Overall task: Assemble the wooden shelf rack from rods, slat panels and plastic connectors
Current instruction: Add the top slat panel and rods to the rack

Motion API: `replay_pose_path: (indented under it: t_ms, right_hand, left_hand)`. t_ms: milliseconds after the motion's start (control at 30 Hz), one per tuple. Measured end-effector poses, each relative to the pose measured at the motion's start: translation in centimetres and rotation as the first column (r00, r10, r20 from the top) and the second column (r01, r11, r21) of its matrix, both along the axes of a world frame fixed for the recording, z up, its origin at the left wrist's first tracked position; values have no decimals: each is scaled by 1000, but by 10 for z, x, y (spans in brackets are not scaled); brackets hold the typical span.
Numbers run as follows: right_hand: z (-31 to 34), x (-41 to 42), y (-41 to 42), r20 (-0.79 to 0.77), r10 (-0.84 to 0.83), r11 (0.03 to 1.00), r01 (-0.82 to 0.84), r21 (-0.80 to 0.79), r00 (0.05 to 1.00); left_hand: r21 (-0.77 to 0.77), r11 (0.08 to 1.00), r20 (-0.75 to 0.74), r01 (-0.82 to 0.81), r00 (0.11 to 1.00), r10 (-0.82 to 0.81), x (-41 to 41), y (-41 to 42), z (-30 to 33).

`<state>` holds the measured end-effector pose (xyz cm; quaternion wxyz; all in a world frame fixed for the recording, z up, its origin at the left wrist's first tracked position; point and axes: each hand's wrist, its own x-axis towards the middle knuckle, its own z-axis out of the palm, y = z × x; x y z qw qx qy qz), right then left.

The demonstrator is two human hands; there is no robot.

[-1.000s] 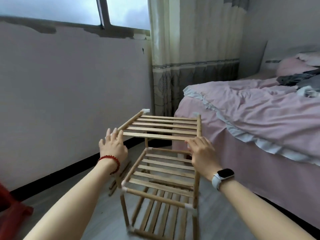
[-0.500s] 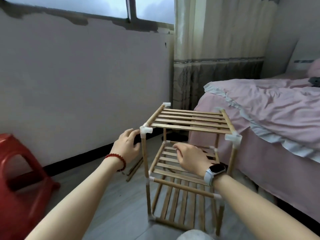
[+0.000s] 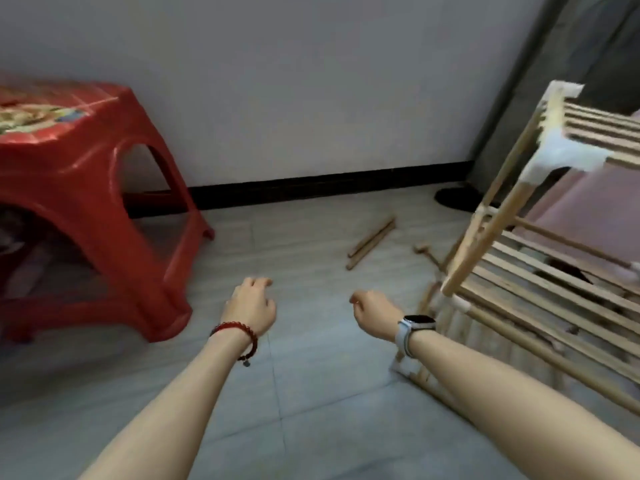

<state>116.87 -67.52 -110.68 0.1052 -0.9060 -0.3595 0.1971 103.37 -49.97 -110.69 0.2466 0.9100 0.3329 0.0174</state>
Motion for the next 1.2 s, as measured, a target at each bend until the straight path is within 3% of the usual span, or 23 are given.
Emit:
replay_pose_path:
  t_ms: [167, 333, 500, 600, 700, 900, 1033, 1133, 1200]
  right_hand:
    - [-94, 74, 59, 24, -156, 988, 156, 6, 988]
    - [-170, 131, 101, 97, -239, 969, 244, -45, 966]
    - [-220, 195, 141, 218, -294, 946, 316, -72, 930]
    - [-240, 232, 158, 302, -339, 927, 371, -54, 891]
    - [-249, 259, 167, 275, -374, 902, 416, -114, 886]
    - [-265, 239, 159, 341, -271, 950, 306, -52, 900]
    - [-273, 185, 142, 337, -155, 981, 185, -61, 929]
    - [-275, 122, 121, 299, -11, 999, 1, 36, 954]
    - [-271, 84, 101, 287, 117, 990, -133, 37, 951]
  left_hand:
    - [-81, 995, -154, -65, 987, 52, 50, 39, -110]
    - [-95, 995, -259, -16, 966, -9, 93, 50, -197]
    - [46, 999, -373, 28, 928, -9, 121, 66, -265]
    - [178, 984, -318, 1, 946, 56, 120, 64, -290]
    - [204, 979, -303, -1, 951, 64, 124, 65, -295]
    - [218, 976, -315, 25, 948, 46, 119, 68, -301]
    - [142, 989, -332, 30, 943, 19, 122, 73, -296]
    - [33, 995, -368, 99, 926, -80, 115, 77, -280]
    - [-8, 994, -298, 112, 948, -109, 101, 75, -267]
